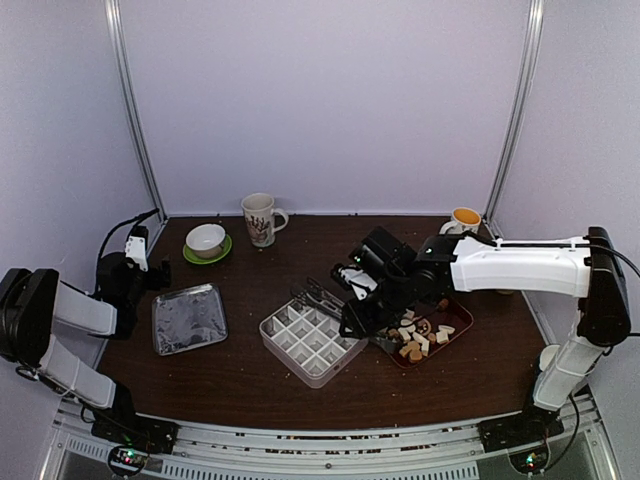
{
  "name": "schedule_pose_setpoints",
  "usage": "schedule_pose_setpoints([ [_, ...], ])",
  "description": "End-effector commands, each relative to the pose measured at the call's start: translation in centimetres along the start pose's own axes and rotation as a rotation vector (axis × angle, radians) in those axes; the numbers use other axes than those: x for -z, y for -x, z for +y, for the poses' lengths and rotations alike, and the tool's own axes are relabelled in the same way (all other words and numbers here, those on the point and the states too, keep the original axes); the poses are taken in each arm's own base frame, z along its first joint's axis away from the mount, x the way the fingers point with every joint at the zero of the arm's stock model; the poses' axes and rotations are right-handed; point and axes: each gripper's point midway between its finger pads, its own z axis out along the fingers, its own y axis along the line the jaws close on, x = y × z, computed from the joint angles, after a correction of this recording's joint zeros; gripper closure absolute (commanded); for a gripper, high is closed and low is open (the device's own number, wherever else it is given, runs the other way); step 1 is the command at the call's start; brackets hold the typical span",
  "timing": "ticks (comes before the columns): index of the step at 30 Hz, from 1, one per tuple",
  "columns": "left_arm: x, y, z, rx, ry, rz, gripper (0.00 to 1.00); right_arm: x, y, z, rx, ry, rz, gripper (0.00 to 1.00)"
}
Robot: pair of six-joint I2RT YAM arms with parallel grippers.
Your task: Pack the chocolate
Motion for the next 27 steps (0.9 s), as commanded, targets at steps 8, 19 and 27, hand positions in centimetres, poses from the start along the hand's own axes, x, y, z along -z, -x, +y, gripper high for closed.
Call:
schedule_pose_setpoints([
  [8,0.0,1.2,0.6,0.010,0.018,-0.054,0.02,4.9,2.4,0.6,0.034,-0.034,-0.110,0.64],
  [19,0.0,1.2,0.6,0.010,0.018,-0.055,0.02,10.0,-0.4,-1.1,0.004,-0.109,-0.075,0.65],
  [27,0.0,1.2,0.5,0.010,0.017,-0.054,0.02,11.5,-5.9,-4.6,-0.079,-0.173,0.040,0.65],
])
